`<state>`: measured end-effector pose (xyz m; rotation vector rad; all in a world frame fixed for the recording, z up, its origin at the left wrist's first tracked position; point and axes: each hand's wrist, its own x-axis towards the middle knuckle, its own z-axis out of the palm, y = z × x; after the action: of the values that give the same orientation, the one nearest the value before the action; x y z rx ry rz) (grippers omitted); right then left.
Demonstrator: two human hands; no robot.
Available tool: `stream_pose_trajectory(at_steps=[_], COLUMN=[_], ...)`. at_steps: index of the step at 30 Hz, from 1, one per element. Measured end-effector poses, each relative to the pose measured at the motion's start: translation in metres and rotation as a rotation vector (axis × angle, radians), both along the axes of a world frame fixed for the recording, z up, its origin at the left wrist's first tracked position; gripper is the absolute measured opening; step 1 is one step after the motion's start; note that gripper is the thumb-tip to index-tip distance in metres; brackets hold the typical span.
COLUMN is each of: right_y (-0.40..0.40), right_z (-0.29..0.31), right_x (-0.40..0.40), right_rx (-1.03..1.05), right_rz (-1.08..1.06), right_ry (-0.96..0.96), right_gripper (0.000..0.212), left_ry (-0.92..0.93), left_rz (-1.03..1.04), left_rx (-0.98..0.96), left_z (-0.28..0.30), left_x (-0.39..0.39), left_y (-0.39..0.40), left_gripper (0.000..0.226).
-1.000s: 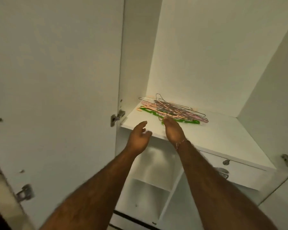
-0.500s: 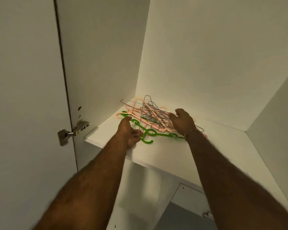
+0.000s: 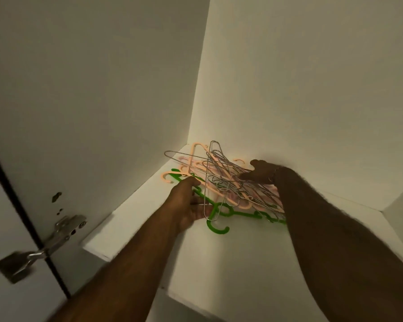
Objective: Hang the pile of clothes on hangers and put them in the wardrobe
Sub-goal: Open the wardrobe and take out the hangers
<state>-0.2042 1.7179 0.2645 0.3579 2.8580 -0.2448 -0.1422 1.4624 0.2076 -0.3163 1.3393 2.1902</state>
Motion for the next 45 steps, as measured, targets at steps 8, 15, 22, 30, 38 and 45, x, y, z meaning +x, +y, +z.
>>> stream_pose_trajectory(at_steps=[8,15,22,30,38,45], right_y=[0.006,0.008,-0.013,-0.039,-0.058,-0.078], right_z=[-0.026,-0.042,-0.043,-0.036,-0.016,-0.006], right_x=[-0.027,-0.019,0.013,0.055,0.112,0.164], right_rx=[-0.082,0.065,-0.028,-0.144,-0.162,-0.147], right_rz=[0.006,0.078,0.152,0.223,0.237,0.155], right_ry=[-0.053,0.049,0.105,0.102,0.101,0.173], right_gripper=[0.1,0.137,0.132,0.126,0.149,0.16], left_ry=[0.077,-0.023,0.011,0.145,0.141,0.18], left_rz=[0.222,0.267,0.17,0.116,0.158,0.221], left_rx=[-0.041,0.155,0.224,0.516,0.712,0.624], left_z=[-0.008,-0.012,-0.002,0.005,0.002,0.001], left_x=[-0.008,0.005,0.031,0.092,0.13,0.168], left_y=[0.052,0.063,0.057,0.055,0.051,0.025], left_gripper=[0.013,0.015,0.056,0.044,0.05,0.043])
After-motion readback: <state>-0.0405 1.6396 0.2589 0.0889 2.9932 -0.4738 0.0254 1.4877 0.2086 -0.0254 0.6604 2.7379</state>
